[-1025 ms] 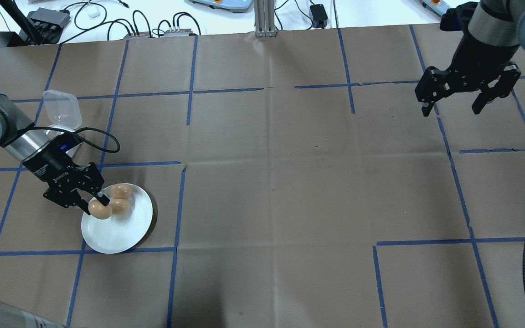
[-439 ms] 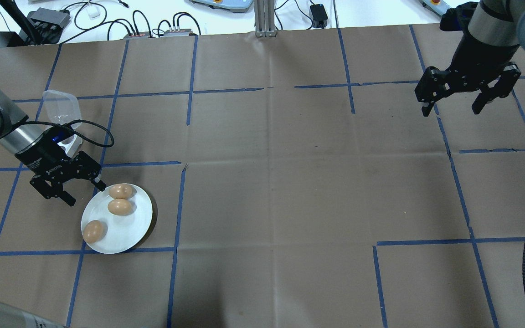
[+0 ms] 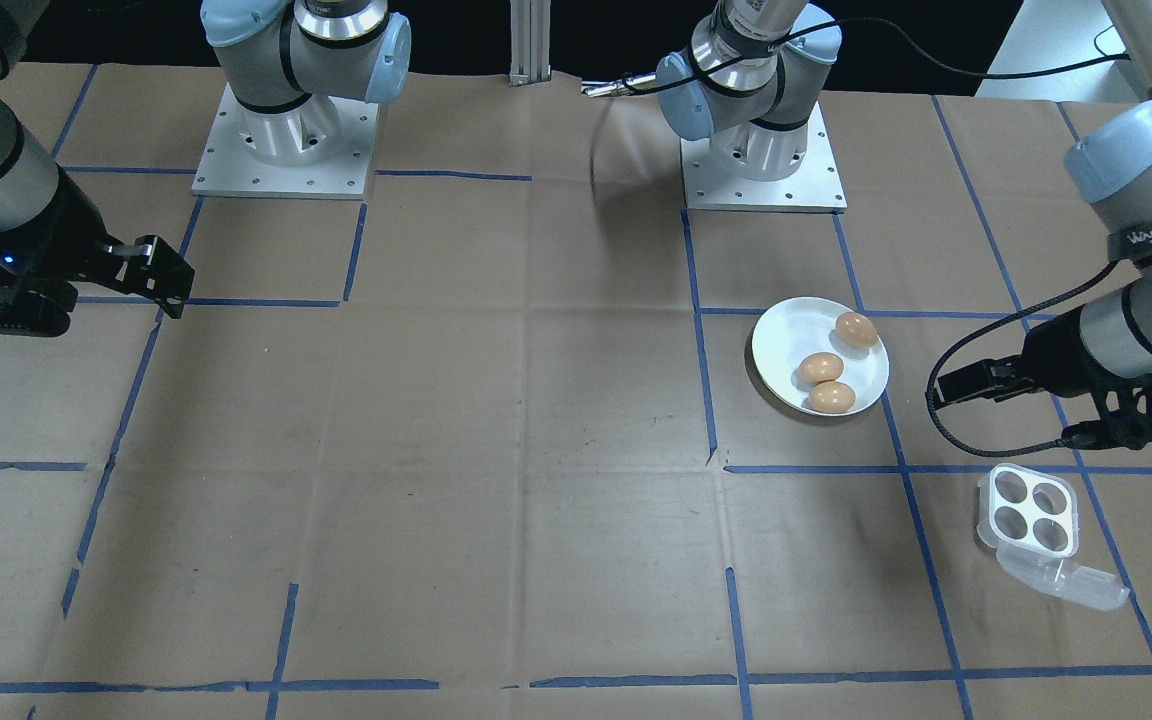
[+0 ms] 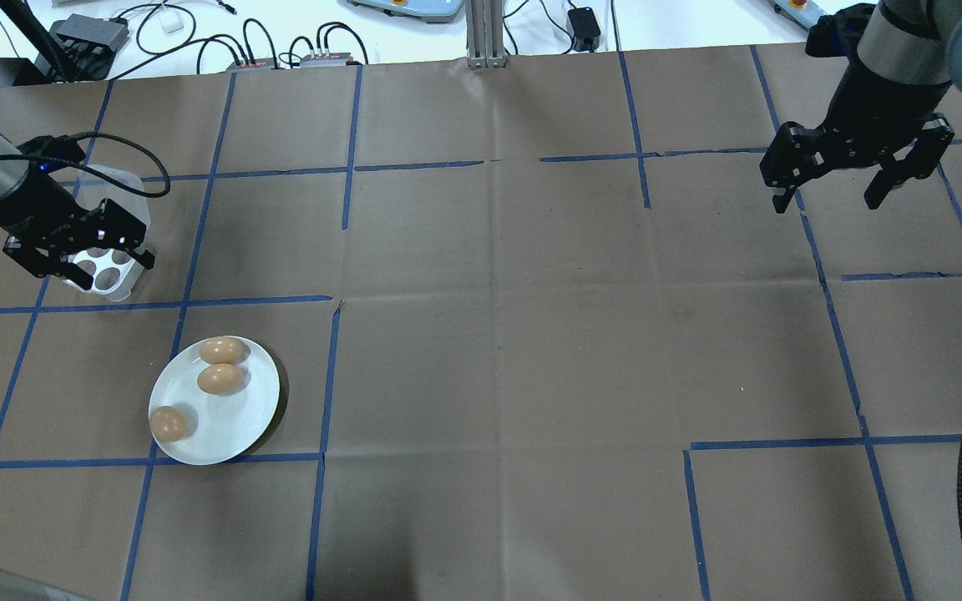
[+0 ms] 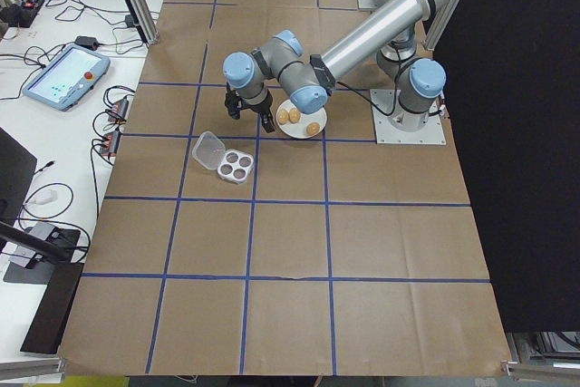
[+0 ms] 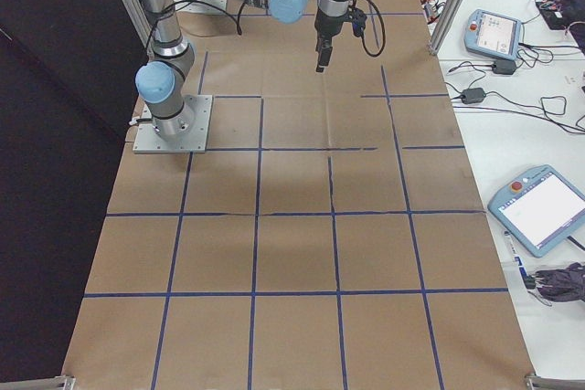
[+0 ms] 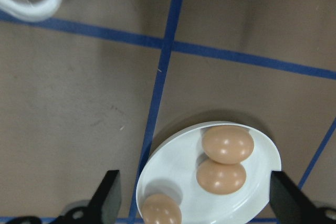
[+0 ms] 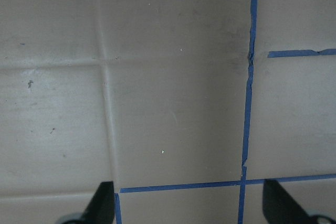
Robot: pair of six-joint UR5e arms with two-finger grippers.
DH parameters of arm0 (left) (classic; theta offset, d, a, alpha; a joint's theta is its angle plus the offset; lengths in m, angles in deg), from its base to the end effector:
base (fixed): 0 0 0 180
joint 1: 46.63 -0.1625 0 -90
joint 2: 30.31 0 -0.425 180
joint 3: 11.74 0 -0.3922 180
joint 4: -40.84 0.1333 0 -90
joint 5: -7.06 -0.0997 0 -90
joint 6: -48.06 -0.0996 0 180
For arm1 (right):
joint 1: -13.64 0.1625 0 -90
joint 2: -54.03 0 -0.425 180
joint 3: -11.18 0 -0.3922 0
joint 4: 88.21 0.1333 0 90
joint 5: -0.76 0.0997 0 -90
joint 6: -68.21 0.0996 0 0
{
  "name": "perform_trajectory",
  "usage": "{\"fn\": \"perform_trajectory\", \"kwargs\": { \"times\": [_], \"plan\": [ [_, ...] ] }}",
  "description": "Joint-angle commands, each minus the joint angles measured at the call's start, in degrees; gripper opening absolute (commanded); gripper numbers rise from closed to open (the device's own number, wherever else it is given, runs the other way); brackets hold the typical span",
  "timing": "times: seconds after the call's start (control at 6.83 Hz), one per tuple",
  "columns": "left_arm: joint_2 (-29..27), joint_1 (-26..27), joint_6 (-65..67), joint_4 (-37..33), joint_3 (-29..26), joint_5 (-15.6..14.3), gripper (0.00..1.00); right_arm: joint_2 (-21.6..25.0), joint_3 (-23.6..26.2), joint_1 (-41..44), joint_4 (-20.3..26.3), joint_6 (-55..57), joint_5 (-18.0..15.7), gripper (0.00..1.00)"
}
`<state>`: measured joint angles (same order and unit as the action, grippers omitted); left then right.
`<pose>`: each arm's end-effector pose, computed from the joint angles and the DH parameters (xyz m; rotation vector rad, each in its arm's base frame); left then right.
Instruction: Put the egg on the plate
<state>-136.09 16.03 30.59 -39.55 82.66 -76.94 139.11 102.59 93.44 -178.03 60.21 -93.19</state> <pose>0.1312 -0.5666 0.3205 0.2697 -2.9563 -0.1946 0.0334 -0.5283 0.4327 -0.0532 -3.0853 -0.1901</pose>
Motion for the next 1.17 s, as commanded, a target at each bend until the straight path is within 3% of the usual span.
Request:
{"fn": "perform_trajectory", "kwargs": {
  "times": [0.0, 0.44, 0.88, 1.03],
  "plan": [
    [2.4, 6.4, 9.4, 2.1, -3.8, 0.0, 0.99, 0.0, 0.0, 0.0, 0.0, 0.0, 0.0, 1.0],
    [4.7, 16.8, 23.2, 2.0, -6.8, -0.2, 0.99, 0.0, 0.0, 0.0, 0.0, 0.0, 0.0, 1.0],
    [3.8, 24.5, 23.8, 2.1, -9.5, -0.4, 0.99, 0.0, 0.0, 0.0, 0.0, 0.0, 0.0, 1.0],
    [4.4, 27.0, 24.1, 2.2, -9.4, -6.2, 0.99, 0.0, 0.0, 0.0, 0.0, 0.0, 0.0, 1.0]
  ]
}}
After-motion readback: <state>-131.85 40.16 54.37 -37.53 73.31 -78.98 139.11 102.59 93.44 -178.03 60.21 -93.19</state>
